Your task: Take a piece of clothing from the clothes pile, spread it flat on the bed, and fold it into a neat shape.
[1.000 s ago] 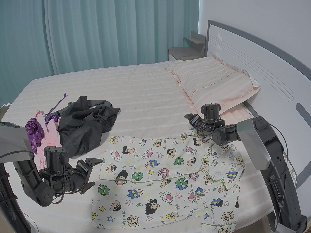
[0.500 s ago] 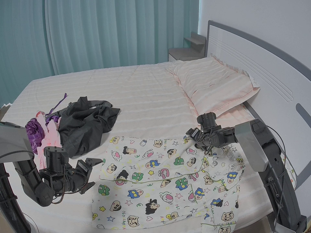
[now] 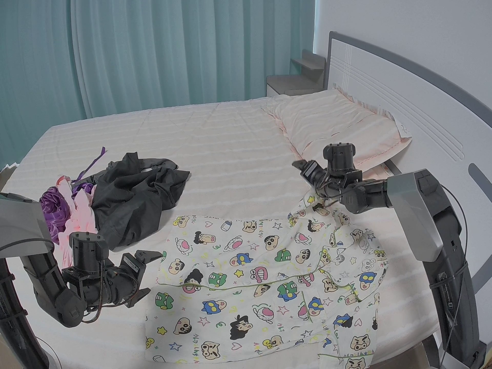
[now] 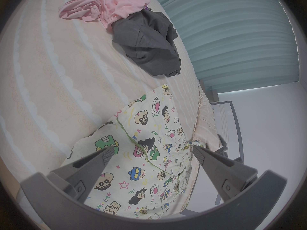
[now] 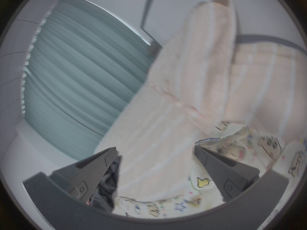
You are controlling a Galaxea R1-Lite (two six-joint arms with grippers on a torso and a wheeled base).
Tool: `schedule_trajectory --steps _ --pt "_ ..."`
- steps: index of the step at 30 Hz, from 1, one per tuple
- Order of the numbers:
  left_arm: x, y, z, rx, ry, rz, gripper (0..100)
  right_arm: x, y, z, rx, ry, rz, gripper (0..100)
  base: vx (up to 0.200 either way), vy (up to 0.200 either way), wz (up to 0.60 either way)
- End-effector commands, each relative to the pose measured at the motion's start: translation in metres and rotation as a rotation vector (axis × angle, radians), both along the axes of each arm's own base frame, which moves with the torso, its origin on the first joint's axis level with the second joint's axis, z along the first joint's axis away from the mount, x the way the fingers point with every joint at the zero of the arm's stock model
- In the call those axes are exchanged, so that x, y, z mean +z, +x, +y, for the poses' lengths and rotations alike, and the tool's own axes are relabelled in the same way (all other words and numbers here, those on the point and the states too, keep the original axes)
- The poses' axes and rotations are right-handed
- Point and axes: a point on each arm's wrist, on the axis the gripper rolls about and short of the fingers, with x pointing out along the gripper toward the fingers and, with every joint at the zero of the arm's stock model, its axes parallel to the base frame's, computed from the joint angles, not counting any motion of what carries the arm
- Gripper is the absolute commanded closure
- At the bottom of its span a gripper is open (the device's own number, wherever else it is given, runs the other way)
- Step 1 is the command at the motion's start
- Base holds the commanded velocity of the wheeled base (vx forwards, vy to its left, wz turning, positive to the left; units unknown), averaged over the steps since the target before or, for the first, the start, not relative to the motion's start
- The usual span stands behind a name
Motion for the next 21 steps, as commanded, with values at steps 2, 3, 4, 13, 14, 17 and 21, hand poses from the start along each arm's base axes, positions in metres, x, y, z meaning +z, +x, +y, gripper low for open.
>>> schedule_trajectory --steps 2,3,4,13,14,17,21 --pt "0.000 0.000 0.000 0.000 0.000 0.002 0 0.023 -0.030 -0.012 0.134 -0.058 -0.175 0 0.000 0.000 0.00" --pt "0.000 0.000 0.000 0.000 -0.001 0.000 0 0.014 -0.033 -0.015 0.134 -0.071 -0.160 0 0.000 0.000 0.00" --pt "0.000 0.000 0.000 0.001 0.000 0.000 0 0.005 -0.035 -0.020 0.128 -0.077 -0.145 0 0.000 0.000 0.00" --pt "0.000 0.000 0.000 0.001 0.000 0.000 0 -0.070 -0.060 -0.037 0.120 -0.104 -0.017 0 0.000 0.000 0.00" --pt "0.000 -0.001 0.000 -0.001 0.000 0.002 0 -0.072 -0.062 -0.039 0.120 -0.108 -0.007 0 0.000 0.000 0.00" --pt "-0.001 -0.001 0.000 -0.001 0.002 0.004 0 -0.075 -0.064 -0.039 0.118 -0.106 0.007 0 0.000 0.000 0.00" --pt "-0.001 -0.001 0.000 -0.001 0.002 0.004 0 -0.079 -0.064 -0.035 0.127 -0.107 0.014 0 0.000 0.000 0.00"
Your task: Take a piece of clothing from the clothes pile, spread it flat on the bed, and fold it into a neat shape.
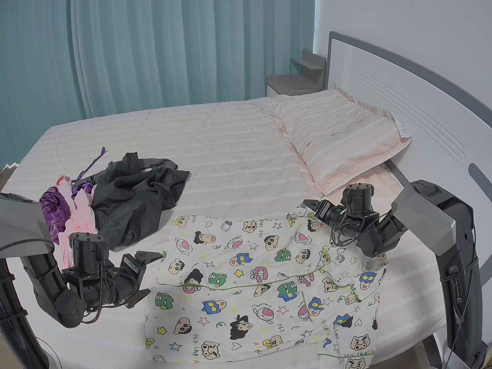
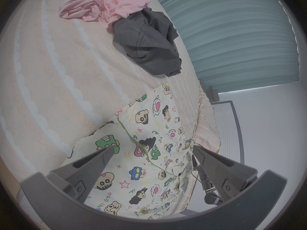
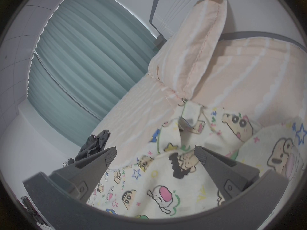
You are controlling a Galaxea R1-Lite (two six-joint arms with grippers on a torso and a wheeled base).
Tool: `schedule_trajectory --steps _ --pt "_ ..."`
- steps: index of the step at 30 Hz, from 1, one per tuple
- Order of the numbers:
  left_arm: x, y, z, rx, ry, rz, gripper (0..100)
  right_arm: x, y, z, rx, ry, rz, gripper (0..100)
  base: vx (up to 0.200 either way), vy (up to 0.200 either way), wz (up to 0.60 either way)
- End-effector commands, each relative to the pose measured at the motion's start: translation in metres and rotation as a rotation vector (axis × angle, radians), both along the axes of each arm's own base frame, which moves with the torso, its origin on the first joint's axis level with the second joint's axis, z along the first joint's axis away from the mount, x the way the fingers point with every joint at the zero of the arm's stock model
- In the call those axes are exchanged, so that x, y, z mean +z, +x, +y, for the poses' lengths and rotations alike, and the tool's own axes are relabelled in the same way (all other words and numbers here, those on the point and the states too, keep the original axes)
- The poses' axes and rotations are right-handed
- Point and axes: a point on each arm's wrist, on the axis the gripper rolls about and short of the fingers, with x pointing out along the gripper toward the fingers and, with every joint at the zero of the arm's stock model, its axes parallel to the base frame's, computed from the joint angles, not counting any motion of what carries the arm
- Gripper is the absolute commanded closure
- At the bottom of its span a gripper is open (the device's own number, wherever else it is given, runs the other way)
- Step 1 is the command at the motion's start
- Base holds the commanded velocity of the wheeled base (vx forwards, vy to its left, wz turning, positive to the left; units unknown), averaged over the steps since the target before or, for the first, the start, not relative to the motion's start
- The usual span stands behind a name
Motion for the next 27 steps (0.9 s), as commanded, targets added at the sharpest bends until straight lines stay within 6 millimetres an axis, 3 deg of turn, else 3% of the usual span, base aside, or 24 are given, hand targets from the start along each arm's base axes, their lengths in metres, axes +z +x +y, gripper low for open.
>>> schedule_trajectory --steps 1,8,15,27 --pt "0.000 0.000 0.000 0.000 0.000 0.001 0 -0.012 -0.003 0.001 0.005 -0.007 0.031 0 0.000 0.000 0.00" --pt "0.000 -0.001 0.000 0.002 0.001 0.002 0 -0.027 0.012 0.020 0.025 0.002 0.025 0 0.000 0.000 0.00" --pt "0.000 -0.001 0.001 0.004 0.002 0.002 0 -0.030 0.037 0.028 0.017 -0.005 0.044 0 0.000 0.000 0.00" --pt "0.000 -0.001 0.001 0.004 0.002 0.002 0 -0.039 0.040 0.026 0.007 -0.012 0.060 0 0.000 0.000 0.00"
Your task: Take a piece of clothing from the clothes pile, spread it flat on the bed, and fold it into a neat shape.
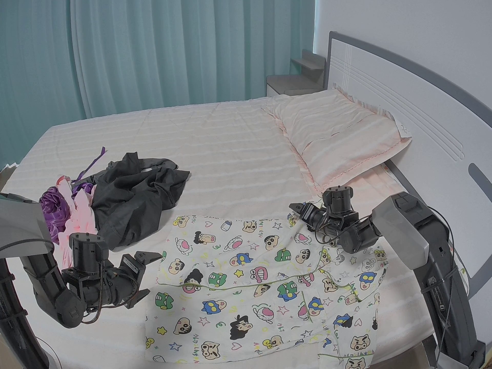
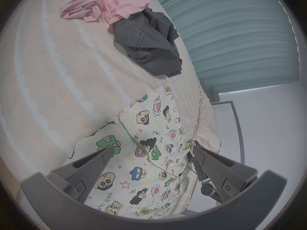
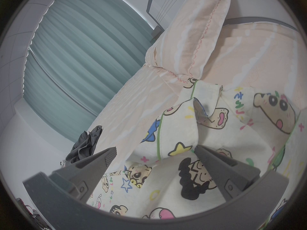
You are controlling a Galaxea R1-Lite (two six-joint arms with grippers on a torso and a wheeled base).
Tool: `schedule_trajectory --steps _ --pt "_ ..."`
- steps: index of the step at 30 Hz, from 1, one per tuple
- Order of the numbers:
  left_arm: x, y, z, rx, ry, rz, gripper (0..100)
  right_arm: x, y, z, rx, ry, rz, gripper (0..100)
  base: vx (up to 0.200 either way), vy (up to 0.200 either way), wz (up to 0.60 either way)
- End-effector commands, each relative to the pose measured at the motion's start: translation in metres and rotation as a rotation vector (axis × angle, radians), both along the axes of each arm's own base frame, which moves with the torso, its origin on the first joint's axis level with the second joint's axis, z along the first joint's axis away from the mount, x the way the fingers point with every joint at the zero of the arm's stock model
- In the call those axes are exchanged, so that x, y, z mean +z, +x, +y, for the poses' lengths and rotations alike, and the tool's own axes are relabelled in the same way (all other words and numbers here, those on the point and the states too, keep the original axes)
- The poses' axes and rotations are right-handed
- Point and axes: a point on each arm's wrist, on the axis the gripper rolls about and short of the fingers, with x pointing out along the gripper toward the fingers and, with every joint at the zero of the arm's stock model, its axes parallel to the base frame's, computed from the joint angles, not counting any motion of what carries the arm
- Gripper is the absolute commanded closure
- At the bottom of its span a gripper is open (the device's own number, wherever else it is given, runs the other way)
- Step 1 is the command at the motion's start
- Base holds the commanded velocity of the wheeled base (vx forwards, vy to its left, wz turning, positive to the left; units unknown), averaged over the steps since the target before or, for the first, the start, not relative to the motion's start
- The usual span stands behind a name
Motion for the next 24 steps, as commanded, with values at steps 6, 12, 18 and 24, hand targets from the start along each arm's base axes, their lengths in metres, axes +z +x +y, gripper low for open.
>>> schedule_trajectory --steps 6,12,18,24 --pt "0.000 0.000 0.000 0.000 0.000 0.000 0 0.015 0.015 0.007 -0.015 0.057 -0.086 0 0.000 0.000 0.00" --pt "0.000 0.000 0.000 0.000 0.000 0.000 0 0.067 0.033 0.018 -0.112 0.242 -0.234 0 0.000 0.000 0.00" --pt "0.000 0.000 0.000 0.000 0.000 0.000 0 0.084 0.029 0.024 -0.095 0.270 -0.249 0 0.000 0.000 0.00" --pt "0.000 0.000 0.000 0.000 0.000 0.000 0 0.065 0.024 0.035 -0.064 0.216 -0.180 0 0.000 0.000 0.00"
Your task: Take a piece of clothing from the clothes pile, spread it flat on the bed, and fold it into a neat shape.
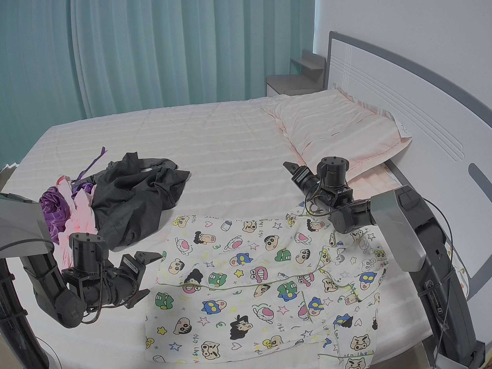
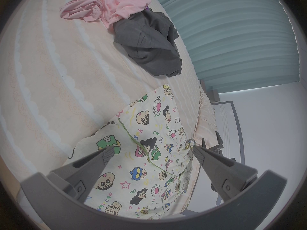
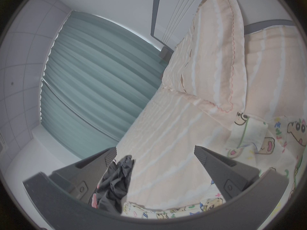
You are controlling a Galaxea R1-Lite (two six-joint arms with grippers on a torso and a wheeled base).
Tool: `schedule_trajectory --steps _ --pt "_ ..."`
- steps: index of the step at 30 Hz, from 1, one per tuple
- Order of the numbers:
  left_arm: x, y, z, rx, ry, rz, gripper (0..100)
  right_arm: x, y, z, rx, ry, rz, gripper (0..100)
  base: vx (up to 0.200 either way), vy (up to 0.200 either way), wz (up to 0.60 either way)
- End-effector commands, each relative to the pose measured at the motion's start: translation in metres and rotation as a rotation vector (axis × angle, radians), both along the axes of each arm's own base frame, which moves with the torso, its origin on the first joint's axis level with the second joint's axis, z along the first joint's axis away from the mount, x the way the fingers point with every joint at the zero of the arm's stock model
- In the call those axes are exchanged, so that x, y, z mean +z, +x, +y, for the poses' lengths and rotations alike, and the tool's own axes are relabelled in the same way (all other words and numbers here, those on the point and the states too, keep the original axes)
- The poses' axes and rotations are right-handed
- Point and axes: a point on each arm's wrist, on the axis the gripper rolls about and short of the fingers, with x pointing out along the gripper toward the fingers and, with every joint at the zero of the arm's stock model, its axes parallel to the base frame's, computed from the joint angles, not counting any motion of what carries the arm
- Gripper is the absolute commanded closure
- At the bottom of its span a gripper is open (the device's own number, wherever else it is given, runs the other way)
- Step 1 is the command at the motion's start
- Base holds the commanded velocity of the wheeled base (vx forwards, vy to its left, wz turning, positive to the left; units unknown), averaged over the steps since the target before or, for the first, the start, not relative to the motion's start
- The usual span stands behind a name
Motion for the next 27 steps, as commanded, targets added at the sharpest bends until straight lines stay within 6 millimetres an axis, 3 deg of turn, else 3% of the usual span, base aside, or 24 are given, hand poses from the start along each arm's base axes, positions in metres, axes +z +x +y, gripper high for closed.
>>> schedule_trajectory --steps 1,3,9,22,27 --pt "0.000 0.000 0.000 0.000 0.000 0.000 0 -0.005 -0.003 0.006 0.017 -0.024 0.019 0 0.000 0.000 0.00" --pt "0.000 0.000 0.000 -0.001 0.000 0.000 0 -0.013 -0.004 0.006 0.019 -0.068 0.040 0 0.000 0.000 0.00" --pt "0.000 0.000 0.000 0.000 0.000 0.000 0 -0.008 -0.015 -0.014 -0.005 -0.087 0.101 0 0.000 0.000 0.00" --pt "0.000 0.000 0.000 -0.001 0.000 0.000 0 -0.056 -0.030 -0.023 0.000 -0.155 0.251 0 0.000 0.000 0.00" --pt "0.000 0.000 0.000 -0.001 0.000 0.000 0 -0.064 -0.031 -0.025 0.001 -0.167 0.267 0 0.000 0.000 0.00"
